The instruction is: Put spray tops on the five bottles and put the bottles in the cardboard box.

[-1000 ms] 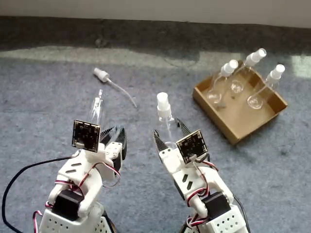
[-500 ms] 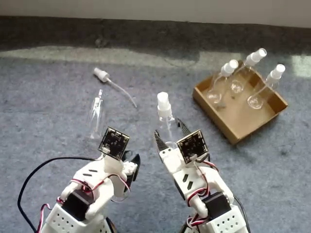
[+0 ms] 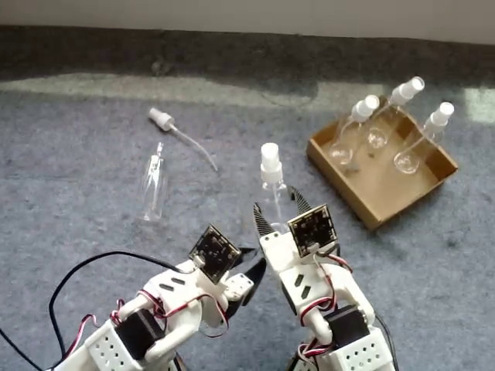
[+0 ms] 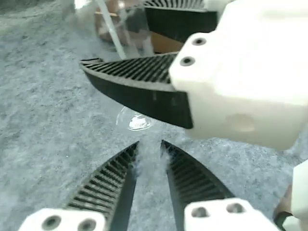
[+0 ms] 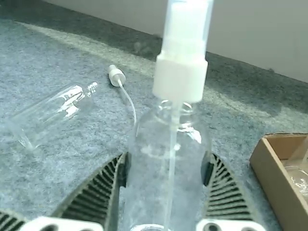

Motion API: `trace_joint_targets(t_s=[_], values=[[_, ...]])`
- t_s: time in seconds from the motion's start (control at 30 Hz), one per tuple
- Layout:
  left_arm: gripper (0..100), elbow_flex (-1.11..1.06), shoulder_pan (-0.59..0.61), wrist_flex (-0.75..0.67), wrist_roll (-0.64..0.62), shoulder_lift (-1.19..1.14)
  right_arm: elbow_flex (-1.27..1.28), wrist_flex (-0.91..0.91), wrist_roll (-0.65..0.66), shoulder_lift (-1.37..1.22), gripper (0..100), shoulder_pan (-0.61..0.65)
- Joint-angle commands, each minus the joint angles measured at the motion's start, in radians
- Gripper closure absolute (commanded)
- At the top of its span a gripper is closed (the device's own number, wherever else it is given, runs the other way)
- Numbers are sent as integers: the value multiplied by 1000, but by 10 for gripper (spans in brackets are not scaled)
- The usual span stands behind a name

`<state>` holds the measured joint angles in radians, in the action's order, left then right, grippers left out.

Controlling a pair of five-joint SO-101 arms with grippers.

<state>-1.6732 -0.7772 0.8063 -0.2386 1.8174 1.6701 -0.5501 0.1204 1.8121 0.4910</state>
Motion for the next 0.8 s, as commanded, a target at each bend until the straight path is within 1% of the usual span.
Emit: trace_joint_targets(t_s=[0.0,0.17,0.27,0.37,0.5,0.77], values=[[962,-19,-73,-26,-14,12,82,38,-8,24,882,-16],[962,-21,-99,-29,-121,12,84,150,-8,24,882,-15],[962,-21,-93,-38,-126,12,82,168,-8,24,882,13],[962,-21,-93,-87,-126,12,82,176,-8,24,882,73],[962,-21,-91,-100,-129,12,82,193,-5,24,882,128],[962,-21,-77,-100,-129,12,82,206,-6,24,882,134]])
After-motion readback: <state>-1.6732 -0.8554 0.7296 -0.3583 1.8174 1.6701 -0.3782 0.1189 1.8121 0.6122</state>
